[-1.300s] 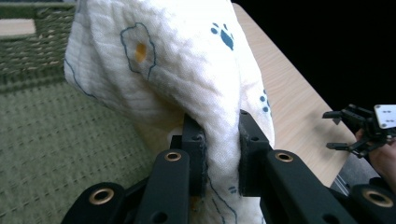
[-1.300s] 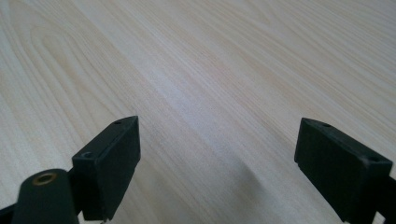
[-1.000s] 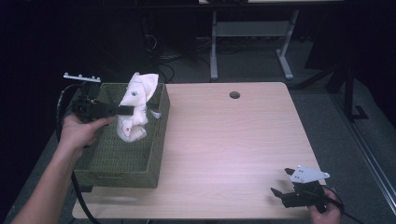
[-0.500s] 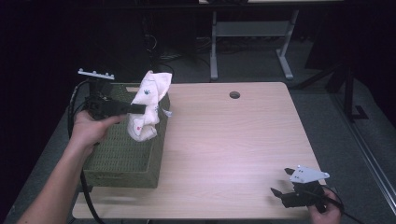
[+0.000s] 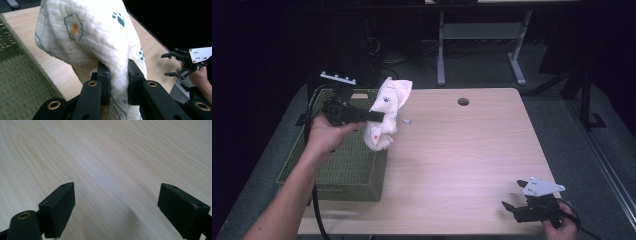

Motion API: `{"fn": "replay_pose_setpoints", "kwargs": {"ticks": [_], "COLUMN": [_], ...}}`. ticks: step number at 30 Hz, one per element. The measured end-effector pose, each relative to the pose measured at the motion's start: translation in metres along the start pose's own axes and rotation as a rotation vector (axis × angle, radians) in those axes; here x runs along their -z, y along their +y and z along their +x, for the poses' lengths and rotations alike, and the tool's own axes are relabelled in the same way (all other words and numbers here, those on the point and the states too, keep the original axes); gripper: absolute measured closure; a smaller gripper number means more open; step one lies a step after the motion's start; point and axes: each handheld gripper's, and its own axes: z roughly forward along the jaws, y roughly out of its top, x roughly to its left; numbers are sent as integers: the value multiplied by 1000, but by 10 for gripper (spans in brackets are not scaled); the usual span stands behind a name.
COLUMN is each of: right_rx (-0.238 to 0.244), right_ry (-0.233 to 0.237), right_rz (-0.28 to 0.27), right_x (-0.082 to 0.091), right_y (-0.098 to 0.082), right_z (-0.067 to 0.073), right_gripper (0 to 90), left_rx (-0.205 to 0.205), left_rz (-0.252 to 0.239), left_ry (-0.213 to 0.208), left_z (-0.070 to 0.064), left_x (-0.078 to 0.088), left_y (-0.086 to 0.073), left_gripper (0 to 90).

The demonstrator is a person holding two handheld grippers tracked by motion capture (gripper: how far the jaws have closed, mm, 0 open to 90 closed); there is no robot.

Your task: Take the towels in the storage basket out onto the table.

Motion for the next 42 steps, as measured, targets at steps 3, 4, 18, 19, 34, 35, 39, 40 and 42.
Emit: {"fn": "replay_pose_setpoints", "kwargs": {"ticks": [3, 4, 18, 19, 34, 35, 39, 40, 42], "right_rx": [2, 0, -3, 1, -8, -7, -9, -9, -6], "right_ry": [2, 3, -1, -3, -7, -9, -7, -7, -5], "right_rz": [1, -1, -12, -11, -13, -12, -14, -14, -16], "right_x": [0, 0, 1, 1, 2, 3, 2, 2, 2], "right_y": [0, 0, 0, 0, 0, 0, 0, 0, 0], "right_z": [0, 0, -1, -1, -1, -2, -2, -2, -2], "right_gripper": [140, 140, 140, 140, 140, 140, 140, 140, 140], "left_rx": [-10, -10, -30, -32, -45, -47, -39, -36, -28], "left_rz": [18, 18, 63, 70, 127, 132, 147, 150, 160], "left_ry": [-5, -5, -33, -35, -57, -58, -69, -61, -61], "left_z": [-4, -4, -18, -19, -33, -35, -35, -35, -34], "left_x": [-11, -11, -51, -56, -105, -110, -126, -131, -141], "left_y": [3, 3, 11, 11, 14, 14, 11, 10, 7], "left_gripper": [767, 767, 766, 766, 755, 755, 756, 756, 755]}}
